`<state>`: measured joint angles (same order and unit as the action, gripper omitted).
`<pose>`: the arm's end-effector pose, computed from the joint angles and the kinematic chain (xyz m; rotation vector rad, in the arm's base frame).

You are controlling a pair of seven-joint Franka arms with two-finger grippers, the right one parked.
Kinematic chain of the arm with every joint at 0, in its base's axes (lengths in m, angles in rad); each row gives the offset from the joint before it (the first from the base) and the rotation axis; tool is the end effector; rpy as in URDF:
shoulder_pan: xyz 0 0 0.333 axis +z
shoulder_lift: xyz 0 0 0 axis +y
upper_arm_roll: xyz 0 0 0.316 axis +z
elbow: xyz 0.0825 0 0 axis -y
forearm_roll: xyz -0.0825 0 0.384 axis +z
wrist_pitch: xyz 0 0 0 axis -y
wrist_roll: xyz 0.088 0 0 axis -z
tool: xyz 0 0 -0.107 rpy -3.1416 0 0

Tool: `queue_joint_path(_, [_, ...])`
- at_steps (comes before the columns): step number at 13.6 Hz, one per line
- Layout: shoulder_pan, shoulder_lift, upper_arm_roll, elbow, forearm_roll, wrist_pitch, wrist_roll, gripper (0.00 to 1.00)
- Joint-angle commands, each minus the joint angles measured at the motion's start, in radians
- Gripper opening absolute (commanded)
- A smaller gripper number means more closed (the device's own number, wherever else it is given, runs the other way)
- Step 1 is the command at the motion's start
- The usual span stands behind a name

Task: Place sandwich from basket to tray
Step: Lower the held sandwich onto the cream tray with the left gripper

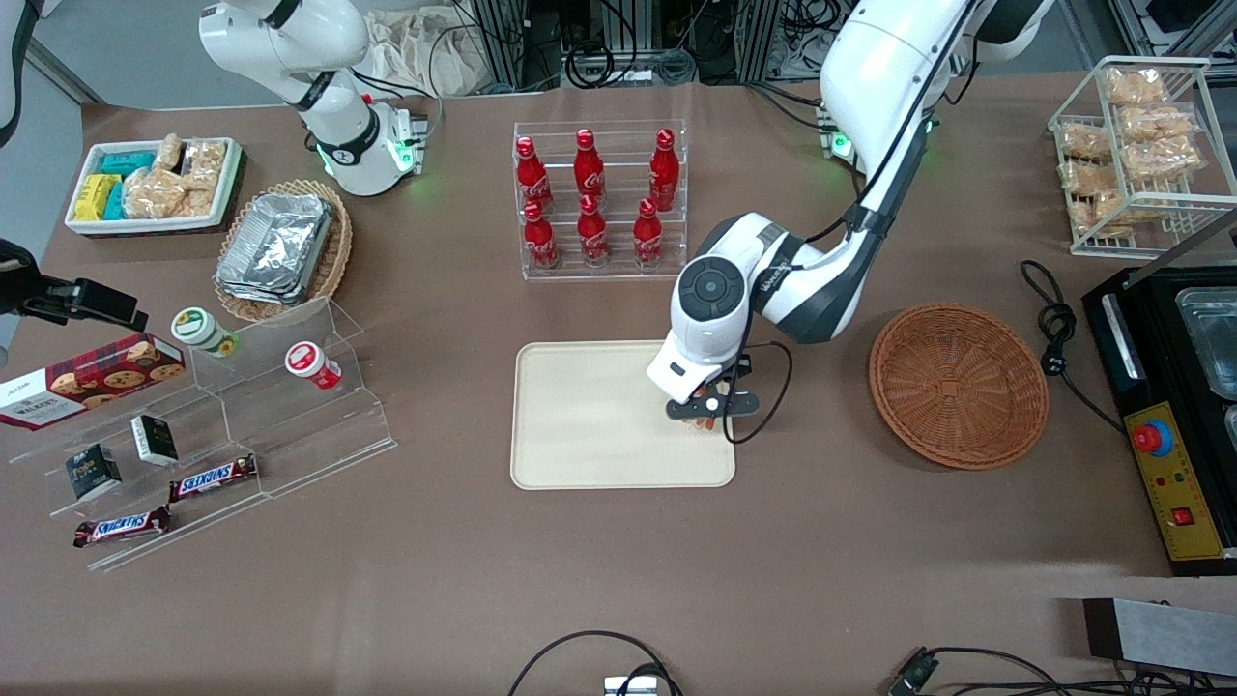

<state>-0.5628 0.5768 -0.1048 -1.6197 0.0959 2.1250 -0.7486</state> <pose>0.5431 -0.4116 0.2836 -3.0796 -0.0657 0.0569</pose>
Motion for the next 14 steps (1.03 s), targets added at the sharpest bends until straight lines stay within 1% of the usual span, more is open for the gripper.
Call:
queue_joint_path(1, [-0.016,0.055,0.011,0.090,0.007,-0.028,0.003,0.19])
queue_joint_path(6, [-0.022,0.077,0.011,0.107,0.001,-0.022,0.000,0.19])
queue_joint_path(8, [-0.035,0.100,0.011,0.130,0.001,-0.023,0.000,0.20])
queue_joint_path(10, [-0.039,0.130,0.011,0.159,0.004,-0.023,0.002,0.22])
queue_joint_path(14, [-0.057,0.156,0.013,0.164,0.005,-0.022,-0.011,0.22])
